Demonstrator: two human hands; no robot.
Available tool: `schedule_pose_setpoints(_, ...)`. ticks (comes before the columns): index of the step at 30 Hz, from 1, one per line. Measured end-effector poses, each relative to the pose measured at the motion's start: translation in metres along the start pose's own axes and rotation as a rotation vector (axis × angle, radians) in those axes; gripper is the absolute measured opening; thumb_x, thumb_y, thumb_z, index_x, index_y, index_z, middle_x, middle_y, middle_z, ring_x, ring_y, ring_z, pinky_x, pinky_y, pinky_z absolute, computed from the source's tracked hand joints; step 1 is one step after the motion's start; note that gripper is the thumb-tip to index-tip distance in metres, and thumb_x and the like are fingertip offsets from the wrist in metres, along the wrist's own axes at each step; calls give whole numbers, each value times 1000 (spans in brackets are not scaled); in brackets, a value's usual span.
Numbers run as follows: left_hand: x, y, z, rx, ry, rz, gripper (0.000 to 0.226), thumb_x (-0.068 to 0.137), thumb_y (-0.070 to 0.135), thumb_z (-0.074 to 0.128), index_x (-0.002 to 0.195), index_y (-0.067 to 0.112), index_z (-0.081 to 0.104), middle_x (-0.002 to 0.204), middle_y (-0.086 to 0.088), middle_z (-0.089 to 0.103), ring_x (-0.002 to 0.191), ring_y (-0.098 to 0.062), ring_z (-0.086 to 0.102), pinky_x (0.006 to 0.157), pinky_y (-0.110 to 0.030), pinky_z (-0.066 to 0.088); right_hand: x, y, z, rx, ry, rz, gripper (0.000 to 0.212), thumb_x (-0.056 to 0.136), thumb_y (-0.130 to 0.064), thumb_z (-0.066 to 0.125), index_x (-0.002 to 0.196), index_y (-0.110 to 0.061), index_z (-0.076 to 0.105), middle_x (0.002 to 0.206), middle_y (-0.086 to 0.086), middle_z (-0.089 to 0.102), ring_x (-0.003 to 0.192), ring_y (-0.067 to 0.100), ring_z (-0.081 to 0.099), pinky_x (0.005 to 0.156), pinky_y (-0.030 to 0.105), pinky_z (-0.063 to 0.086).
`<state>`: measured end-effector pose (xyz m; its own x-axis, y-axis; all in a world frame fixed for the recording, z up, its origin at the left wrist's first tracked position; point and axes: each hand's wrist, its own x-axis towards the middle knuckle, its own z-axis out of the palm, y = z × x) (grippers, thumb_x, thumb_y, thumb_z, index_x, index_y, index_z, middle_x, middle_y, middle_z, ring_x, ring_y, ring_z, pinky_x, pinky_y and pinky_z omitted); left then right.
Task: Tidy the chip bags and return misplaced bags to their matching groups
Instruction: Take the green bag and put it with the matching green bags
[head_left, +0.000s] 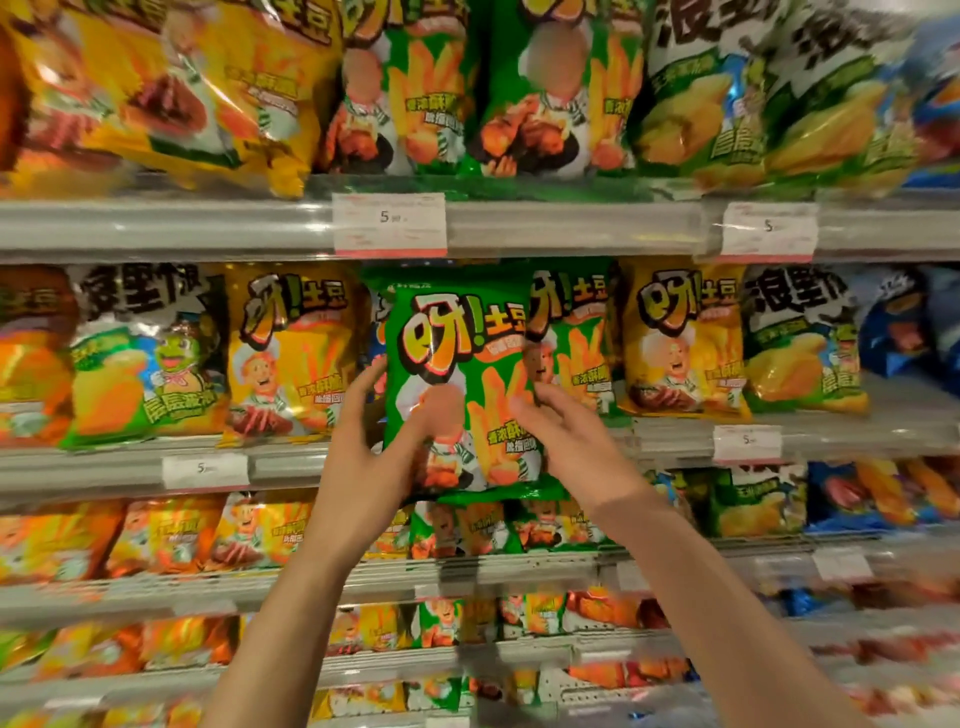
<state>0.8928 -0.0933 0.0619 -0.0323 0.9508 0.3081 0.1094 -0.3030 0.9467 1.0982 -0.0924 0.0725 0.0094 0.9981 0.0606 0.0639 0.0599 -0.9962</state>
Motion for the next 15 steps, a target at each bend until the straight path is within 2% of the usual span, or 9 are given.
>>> schedule_pose_setpoints(1, 0, -2, -10, -9, 20, 2, 66, 87, 53, 71, 146, 51, 40, 146, 19, 53, 127, 2, 57, 95, -29, 56, 3, 1, 9, 3, -36, -2, 53, 96, -54, 58, 144, -36, 45, 138, -20, 44, 136, 2, 39, 117, 30, 30)
schedule_pose_setpoints(3, -2, -1, -29, -17, 70, 5, 63, 88, 48, 71, 145, 50, 42, 138, 24, 55, 120, 8, 57, 78, -15, 54, 7, -2, 30, -18, -78, -23, 64, 95, -58, 58, 151, -31, 41, 150, -18, 45, 140, 2, 40, 118, 32, 31)
schedule_pose_setpoints(5, -1, -1, -48, -4, 116, 13, 58, 91, 44, 69, 143, 51, 43, 128, 33, 52, 108, 21, 56, 71, -10, 51, 13, -6, 54, -54, -110, -33, 78, 89, -68, 59, 155, -34, 37, 156, -12, 44, 144, 6, 40, 120, 38, 32)
schedule_pose_setpoints(6, 0, 0, -58, -2, 134, 14, 56, 92, 42, 68, 142, 50, 43, 128, 34, 51, 106, 25, 54, 74, -9, 51, 16, -6, 64, -85, -123, -53, 80, 87, -70, 59, 154, -34, 38, 155, -10, 46, 142, 7, 42, 120, 40, 34)
schedule_pose_setpoints(7, 0, -1, -68, 4, 150, 14, 56, 93, 43, 68, 143, 50, 43, 134, 31, 51, 112, 22, 54, 83, -12, 52, 20, -8, 72, -116, -115, -78, 76, 88, -68, 60, 153, -32, 41, 151, -10, 50, 139, 7, 46, 118, 38, 38)
schedule_pose_setpoints(9, 2, -3, -85, 19, 182, 13, 64, 88, 52, 69, 145, 50, 41, 147, 21, 50, 132, 1, 51, 104, -33, 49, 29, -11, 82, -217, 10, -156, 60, 96, -56, 58, 147, -26, 48, 137, -8, 56, 128, 10, 54, 108, 33, 45)
schedule_pose_setpoints(10, 2, -2, -92, 14, 206, 8, 68, 86, 55, 68, 147, 49, 41, 144, 22, 52, 133, -5, 51, 107, -40, 48, 35, -12, 82, -323, 121, -209, 55, 98, -53, 57, 144, -23, 50, 134, -5, 57, 123, 12, 56, 105, 35, 47)
schedule_pose_setpoints(12, 3, 1, -101, -6, 249, 7, 67, 85, 51, 67, 147, 43, 42, 129, 31, 53, 125, -2, 54, 105, -37, 47, 50, -11, 80, -546, 298, -250, 59, 98, -54, 55, 143, -15, 50, 135, 4, 55, 122, 21, 56, 103, 44, 49)
schedule_pose_setpoints(15, 3, 0, -114, -20, 273, 10, 64, 80, 55, 70, 138, 50, 44, 127, 24, 59, 119, -4, 59, 98, -33, 50, 70, -8, 84, -729, 335, -182, 85, 90, -70, 50, 147, -7, 43, 140, 17, 51, 133, 36, 48, 108, 47, 43)
